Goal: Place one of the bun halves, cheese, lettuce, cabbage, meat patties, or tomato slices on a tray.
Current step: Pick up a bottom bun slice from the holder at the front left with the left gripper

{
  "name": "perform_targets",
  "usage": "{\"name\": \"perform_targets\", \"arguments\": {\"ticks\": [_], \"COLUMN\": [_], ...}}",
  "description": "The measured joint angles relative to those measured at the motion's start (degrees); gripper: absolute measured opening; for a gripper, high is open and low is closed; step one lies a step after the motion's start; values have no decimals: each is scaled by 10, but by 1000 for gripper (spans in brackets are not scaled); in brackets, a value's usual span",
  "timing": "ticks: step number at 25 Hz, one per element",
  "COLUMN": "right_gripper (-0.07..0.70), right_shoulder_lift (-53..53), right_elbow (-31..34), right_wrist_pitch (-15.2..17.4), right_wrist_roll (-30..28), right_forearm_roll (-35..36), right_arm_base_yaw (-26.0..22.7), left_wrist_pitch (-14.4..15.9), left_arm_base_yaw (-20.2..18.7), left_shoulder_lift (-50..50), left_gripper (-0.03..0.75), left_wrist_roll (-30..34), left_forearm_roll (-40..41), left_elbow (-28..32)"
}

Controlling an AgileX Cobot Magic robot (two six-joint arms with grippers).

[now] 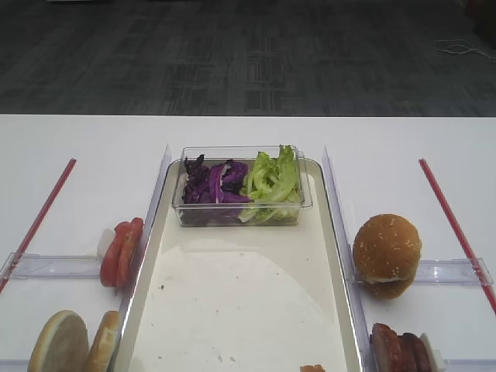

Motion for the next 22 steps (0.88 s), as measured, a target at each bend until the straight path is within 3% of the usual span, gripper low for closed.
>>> {"name": "perform_targets", "arguments": {"ticks": [22], "right_gripper": [453], "right_shoulder_lift": [0], "right_elbow": [0], "right_wrist_pitch": [0], "right_wrist_roll": [0], "right_forearm_roll": [0], "right_arm_base_yaw": [0], "left_wrist_pitch": [0], "left_arm_base_yaw": [0], "left_shoulder_lift": [0], "left_gripper": [350], "left_wrist_roll": [0], "left_forearm_roll": [0], "left_elbow": [0]}}
